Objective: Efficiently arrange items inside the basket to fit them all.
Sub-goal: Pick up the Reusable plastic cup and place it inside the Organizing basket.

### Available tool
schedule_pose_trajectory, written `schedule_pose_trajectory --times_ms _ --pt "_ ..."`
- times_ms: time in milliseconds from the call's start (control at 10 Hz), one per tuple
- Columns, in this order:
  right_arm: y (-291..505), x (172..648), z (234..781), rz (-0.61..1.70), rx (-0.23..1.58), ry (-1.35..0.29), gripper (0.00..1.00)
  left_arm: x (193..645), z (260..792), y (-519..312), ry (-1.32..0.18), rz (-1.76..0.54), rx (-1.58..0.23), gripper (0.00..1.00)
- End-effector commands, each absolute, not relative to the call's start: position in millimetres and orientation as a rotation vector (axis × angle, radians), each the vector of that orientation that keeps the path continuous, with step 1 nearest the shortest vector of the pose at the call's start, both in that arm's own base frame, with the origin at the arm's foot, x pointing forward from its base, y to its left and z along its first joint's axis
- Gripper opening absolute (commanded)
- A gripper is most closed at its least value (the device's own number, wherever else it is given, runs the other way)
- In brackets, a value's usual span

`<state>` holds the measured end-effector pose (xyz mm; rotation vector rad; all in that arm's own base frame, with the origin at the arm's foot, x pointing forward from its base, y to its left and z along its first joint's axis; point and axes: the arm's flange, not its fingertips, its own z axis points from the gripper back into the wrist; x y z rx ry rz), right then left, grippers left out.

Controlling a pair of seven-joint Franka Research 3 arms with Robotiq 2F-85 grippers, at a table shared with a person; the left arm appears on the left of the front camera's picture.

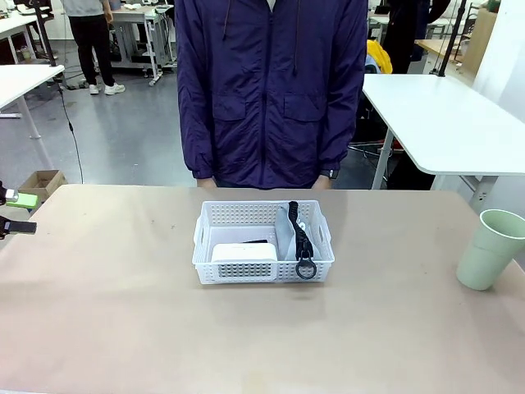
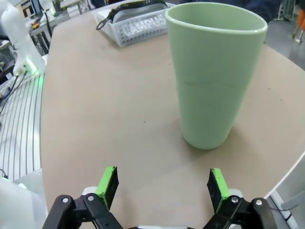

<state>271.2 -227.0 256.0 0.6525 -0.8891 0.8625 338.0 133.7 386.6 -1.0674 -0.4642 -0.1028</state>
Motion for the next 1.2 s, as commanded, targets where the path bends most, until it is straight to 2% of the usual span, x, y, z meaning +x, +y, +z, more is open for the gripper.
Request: schedule_pose_trajectory --times_ms 0,600,1100 --pt "-190.0 262.2 243.7 0.855 0.629 -0.955 1.00 332.2 386.7 131.4 -0.458 -0.104 -1.064 1.00" --pt "-174.5 289.0 227.3 0.774 0.678 -1.009 1.00 332.2 386.7 131.4 -0.458 -0.104 -1.064 1.00" --pt "-163.3 312.1 220.9 0.725 0.638 -1.057 1.00 332.2 386.7 131.4 -0.458 -0.104 -1.064 1.00"
